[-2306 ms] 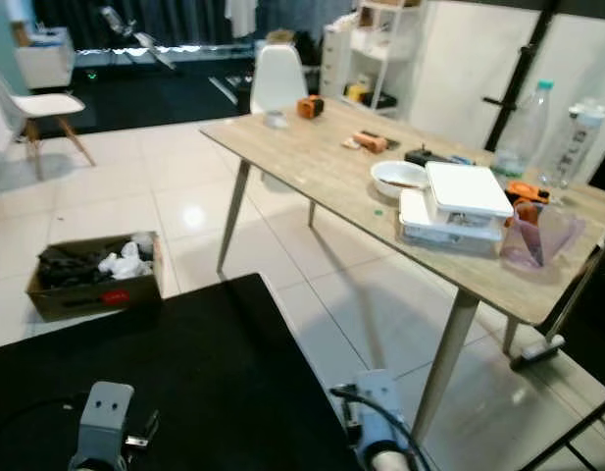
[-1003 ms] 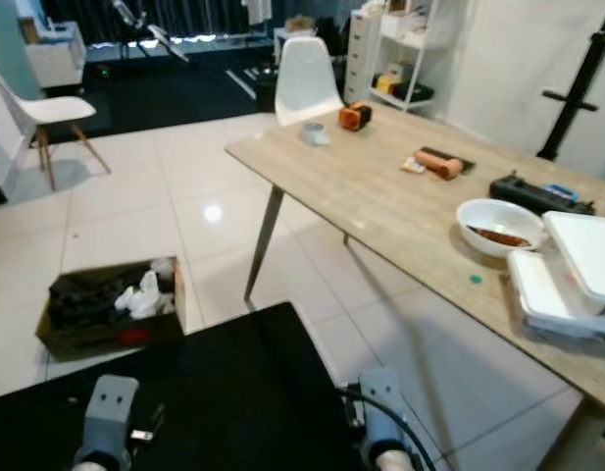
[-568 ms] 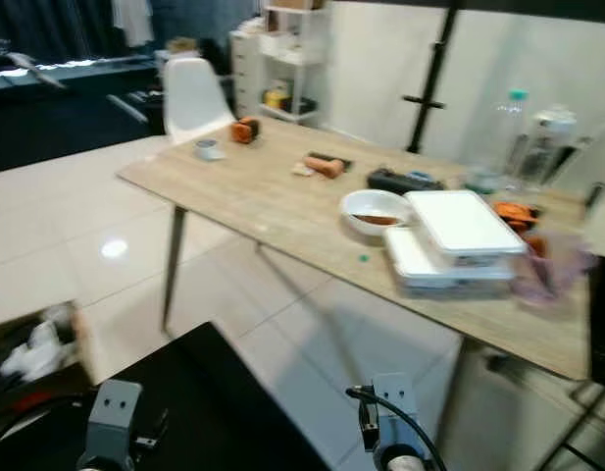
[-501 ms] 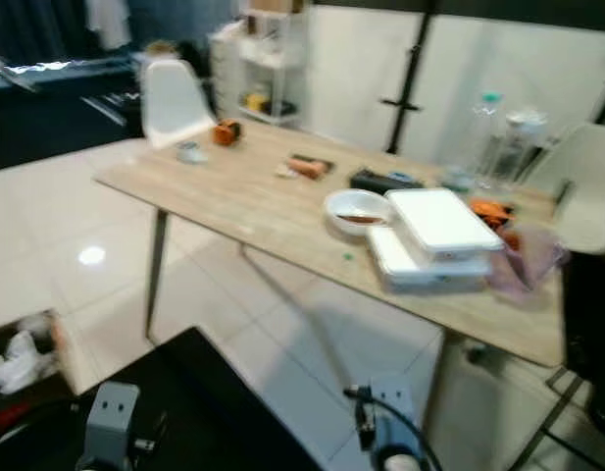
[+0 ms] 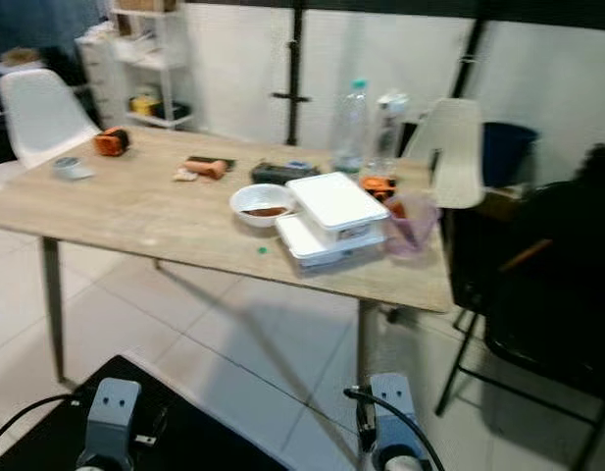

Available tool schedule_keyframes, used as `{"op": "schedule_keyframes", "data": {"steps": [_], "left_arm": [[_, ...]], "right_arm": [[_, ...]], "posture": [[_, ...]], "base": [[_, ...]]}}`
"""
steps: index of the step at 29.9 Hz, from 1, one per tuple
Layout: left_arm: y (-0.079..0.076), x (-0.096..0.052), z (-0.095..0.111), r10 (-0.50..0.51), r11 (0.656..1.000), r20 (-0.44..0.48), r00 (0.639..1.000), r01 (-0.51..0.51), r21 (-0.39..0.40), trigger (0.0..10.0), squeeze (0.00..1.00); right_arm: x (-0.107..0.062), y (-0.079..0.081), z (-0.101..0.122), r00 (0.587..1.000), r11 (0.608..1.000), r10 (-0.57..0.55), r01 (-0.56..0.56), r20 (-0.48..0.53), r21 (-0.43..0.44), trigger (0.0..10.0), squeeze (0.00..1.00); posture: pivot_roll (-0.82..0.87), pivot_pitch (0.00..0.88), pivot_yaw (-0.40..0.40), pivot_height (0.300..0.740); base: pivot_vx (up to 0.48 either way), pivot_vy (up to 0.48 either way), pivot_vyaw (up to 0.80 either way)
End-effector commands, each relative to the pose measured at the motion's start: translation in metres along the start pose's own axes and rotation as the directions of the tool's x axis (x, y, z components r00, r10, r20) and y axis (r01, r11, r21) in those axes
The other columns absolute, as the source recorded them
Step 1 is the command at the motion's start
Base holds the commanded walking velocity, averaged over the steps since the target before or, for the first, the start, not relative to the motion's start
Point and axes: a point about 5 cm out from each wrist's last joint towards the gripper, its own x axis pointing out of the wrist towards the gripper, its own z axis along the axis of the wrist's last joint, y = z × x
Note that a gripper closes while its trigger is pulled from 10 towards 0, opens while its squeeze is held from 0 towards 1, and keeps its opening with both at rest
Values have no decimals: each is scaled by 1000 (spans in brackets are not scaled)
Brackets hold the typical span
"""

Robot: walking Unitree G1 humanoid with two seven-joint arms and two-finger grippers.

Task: Restocking fridge

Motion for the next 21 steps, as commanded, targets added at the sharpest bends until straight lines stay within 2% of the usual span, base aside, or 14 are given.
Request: {"op": "schedule_keyframes", "data": {"steps": [1,21], "left_arm": [[-2,0,-2,0,1000,-14,1000,0,-7,10000,0],[-2,0,0,6,1000,-10,1000,-6,-10,10000,0]], "right_arm": [[-1,-4,-3,1000,1000,-14,14,-18,3,10000,0],[-1,-3,-3,1000,1000,-13,13,-13,5,10000,0]], "posture": [[-60,65,18,736],[-59,71,17,736]], "base": [[0,0,-788],[0,0,-794]]}}
